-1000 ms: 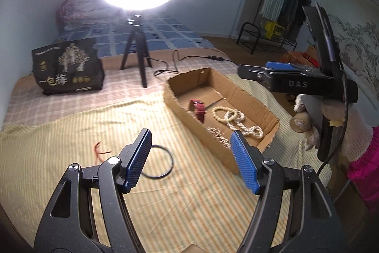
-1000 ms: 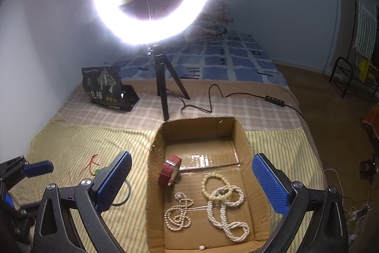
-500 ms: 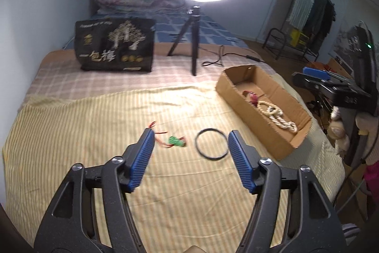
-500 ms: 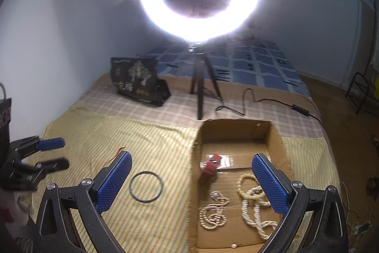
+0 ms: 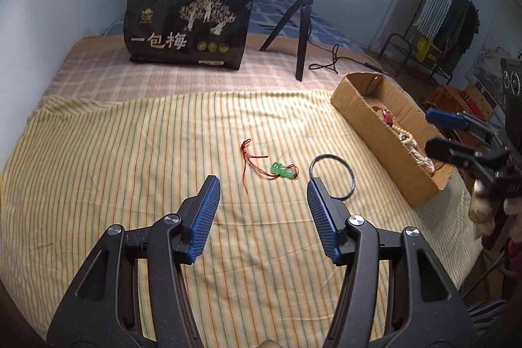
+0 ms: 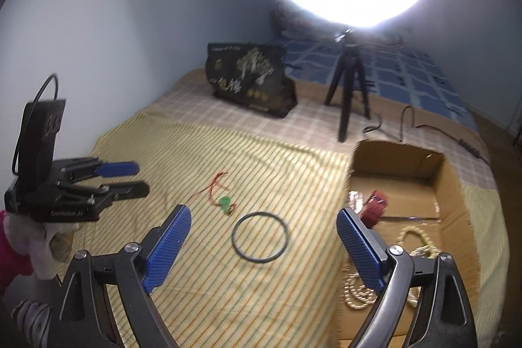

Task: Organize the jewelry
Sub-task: 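Move both open tools from the box back toward the jade pendant and bangle, then lower the left tool to the jade pendant while the right tool approaches the black bangle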

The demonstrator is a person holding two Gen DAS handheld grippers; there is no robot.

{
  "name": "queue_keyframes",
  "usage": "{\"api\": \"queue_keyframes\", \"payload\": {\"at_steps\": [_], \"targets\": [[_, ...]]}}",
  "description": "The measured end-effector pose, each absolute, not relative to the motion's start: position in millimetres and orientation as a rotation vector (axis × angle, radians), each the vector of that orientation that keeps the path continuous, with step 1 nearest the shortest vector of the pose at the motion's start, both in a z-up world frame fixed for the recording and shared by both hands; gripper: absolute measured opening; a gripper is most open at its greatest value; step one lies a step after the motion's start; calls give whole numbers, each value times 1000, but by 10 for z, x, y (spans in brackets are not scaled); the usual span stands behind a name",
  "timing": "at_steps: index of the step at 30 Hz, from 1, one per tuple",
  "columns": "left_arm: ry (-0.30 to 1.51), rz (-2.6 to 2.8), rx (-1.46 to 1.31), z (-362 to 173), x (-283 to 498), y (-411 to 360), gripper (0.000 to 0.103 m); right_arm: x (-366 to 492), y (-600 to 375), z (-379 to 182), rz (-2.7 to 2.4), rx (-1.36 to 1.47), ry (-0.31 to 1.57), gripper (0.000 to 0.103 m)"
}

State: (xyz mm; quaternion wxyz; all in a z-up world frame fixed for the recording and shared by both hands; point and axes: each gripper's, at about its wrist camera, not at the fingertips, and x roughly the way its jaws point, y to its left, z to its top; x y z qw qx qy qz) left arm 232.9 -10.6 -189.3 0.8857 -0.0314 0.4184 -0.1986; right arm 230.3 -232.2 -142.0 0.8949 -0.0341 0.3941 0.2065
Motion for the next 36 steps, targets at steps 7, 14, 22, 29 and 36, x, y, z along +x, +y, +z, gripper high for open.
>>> {"api": "queue_keyframes", "payload": {"at_steps": [7, 14, 22, 29, 36], "targets": [[897, -422, -55, -2020, 2399, -109, 49, 2276, -2126, -1693, 478, -112, 883, 78], [917, -435, -63, -2100, 2466, -122, 44, 2290, -1995, -1953, 528, -121, 966, 60], [938, -469, -52, -2196, 2544, -239, 40, 2317, -1889, -2184, 548, -135, 1015, 46], [958, -503, -33, -2309, 2605, -393, 34, 2381, -1852, -2316, 538, -151, 1030, 35], [973, -530, -5, -2401, 2712, -553, 34, 2461, -1846, -2373, 520, -173, 1027, 34]]}}
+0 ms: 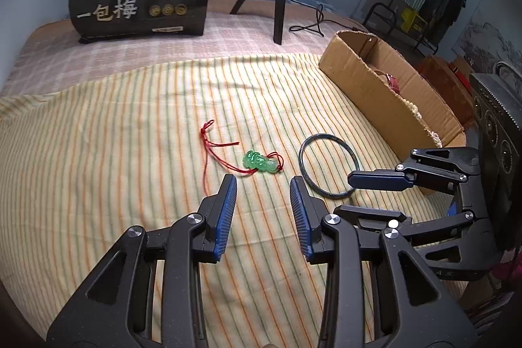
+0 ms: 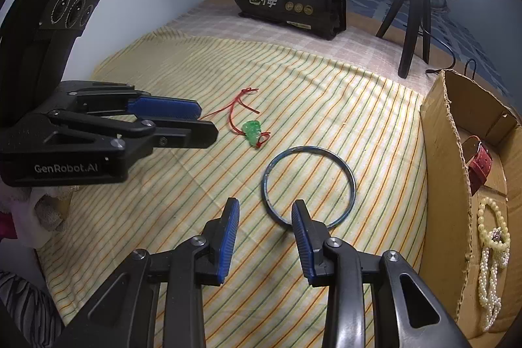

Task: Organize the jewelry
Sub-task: 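Lower the left tool to the jade pendant while the right tool approaches the black bangle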

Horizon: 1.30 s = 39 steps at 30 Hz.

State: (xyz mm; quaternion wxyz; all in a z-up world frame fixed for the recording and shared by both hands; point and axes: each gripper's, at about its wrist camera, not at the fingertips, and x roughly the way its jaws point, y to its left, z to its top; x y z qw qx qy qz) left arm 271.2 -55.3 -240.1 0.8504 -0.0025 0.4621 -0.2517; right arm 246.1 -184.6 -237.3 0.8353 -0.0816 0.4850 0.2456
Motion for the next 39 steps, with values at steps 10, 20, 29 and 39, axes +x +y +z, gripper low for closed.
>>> {"api": "queue_keyframes", "payload": {"at_steps": [10, 20, 29, 39], "targets": [[983, -542, 39, -2533, 2844, -705, 34, 2505, -1838, -2473, 517, -183, 1041, 32], [996, -534, 83, -2669, 2965, -767, 32, 2511, -1855, -2499, 512, -190, 1047, 28], [983, -542, 102, -2737, 3019, -803, 31, 2530, -1843, -2518, 503, -197, 1053, 28], [972, -537, 84, -2752, 3053, -768, 11, 2536, -1826, -2513, 490, -225, 1051, 20]]}}
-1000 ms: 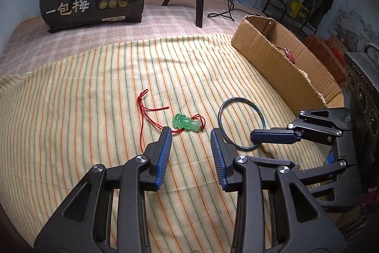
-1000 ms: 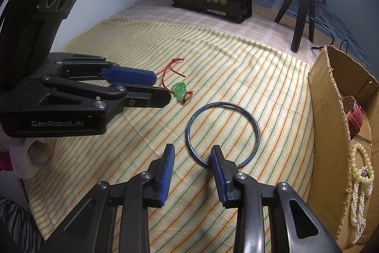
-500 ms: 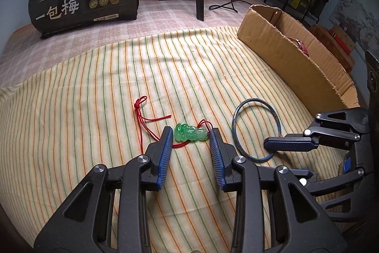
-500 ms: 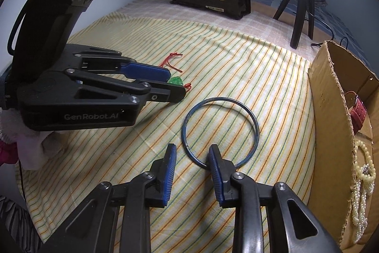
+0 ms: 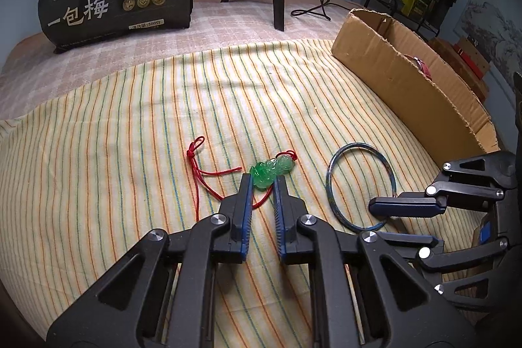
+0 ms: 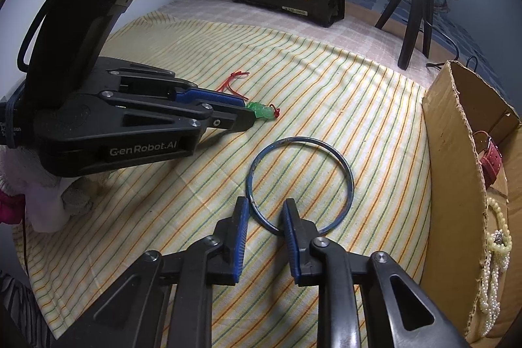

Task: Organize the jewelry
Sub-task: 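Lower the left tool to the jade pendant while the right tool approaches the black bangle, then close the left tool on the jade pendant while the right tool grips the bangle rim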

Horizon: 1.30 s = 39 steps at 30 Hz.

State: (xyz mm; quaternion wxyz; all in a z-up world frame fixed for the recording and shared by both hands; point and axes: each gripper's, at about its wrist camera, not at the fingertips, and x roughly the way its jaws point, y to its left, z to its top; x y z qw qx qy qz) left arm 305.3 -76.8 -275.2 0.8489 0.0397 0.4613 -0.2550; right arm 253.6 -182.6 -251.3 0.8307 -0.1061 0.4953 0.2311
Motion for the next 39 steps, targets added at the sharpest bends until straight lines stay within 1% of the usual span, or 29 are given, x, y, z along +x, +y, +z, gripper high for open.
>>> {"api": "queue_keyframes", "payload": {"at_steps": [6, 7, 8, 9, 10, 16, 24, 26, 31, 32, 34, 37, 39], "targets": [[958, -540, 90, -2708, 3039, -760, 11, 2542, -1842, -2499, 495, -216, 1054, 20], [959, -535, 92, -2697, 3051, -761, 17, 2539, -1850, -2496, 493, -213, 1054, 20], [958, -536, 91, -2682, 3044, -765, 29, 2535, -1857, -2495, 492, -209, 1053, 20], [953, -538, 90, -2665, 3046, -767, 32, 2528, -1861, -2497, 491, -206, 1052, 21], [945, -536, 93, -2648, 3046, -777, 34, 2525, -1871, -2500, 492, -201, 1053, 21], [945, -551, 169, -2650, 3175, -917, 34, 2523, -1892, -2503, 499, -194, 1057, 23], [970, -597, 179, -2745, 3205, -965, 34, 2534, -1918, -2514, 502, -188, 1065, 23], [969, -597, 176, -2757, 3210, -966, 27, 2534, -1921, -2513, 500, -193, 1065, 23], [956, -590, 193, -2759, 3178, -975, 25, 2535, -1902, -2518, 492, -199, 1066, 23], [956, -587, 188, -2759, 3176, -968, 16, 2535, -1901, -2517, 491, -201, 1066, 22], [955, -580, 175, -2751, 3156, -950, 16, 2535, -1893, -2515, 487, -205, 1067, 22], [951, -572, 169, -2741, 3107, -923, 16, 2525, -1872, -2511, 483, -215, 1062, 16], [952, -569, 159, -2732, 3095, -896, 16, 2526, -1868, -2497, 482, -213, 1060, 9]]}}
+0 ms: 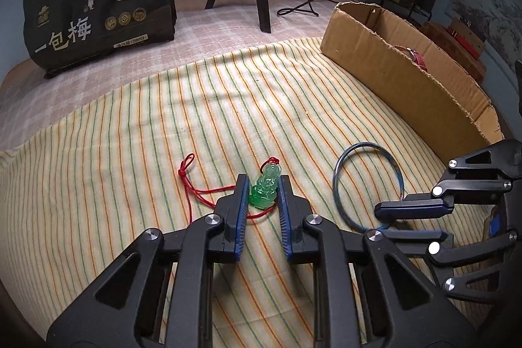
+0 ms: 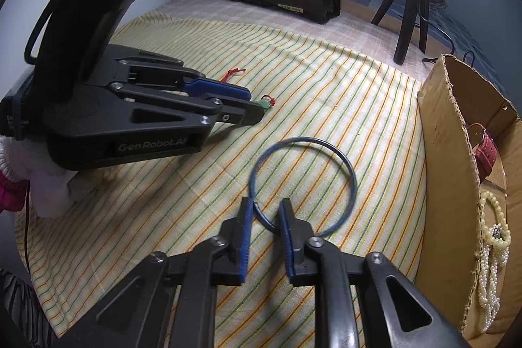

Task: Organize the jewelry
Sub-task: 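Close the left tool on the jade pendant while the right tool grips the bangle rim, then lift and carry the jade pendant and black bangle over the box with both tools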

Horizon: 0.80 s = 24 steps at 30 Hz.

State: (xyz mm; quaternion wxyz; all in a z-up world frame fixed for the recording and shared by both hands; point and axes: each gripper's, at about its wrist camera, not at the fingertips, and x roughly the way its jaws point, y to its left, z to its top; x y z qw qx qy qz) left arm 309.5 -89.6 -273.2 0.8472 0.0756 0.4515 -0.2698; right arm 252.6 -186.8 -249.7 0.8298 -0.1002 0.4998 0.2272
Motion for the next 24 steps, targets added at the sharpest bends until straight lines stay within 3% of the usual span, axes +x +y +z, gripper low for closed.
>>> {"api": "queue_keyframes", "payload": {"at_steps": [6, 24], "targets": [[946, -546, 123, -2667, 3050, -771, 16, 2514, -1911, -2450, 488, -169, 1060, 2], [881, -521, 88, -2278, 2761, -496, 16, 2347, -2023, -2002, 496, -91, 975, 1]]}}
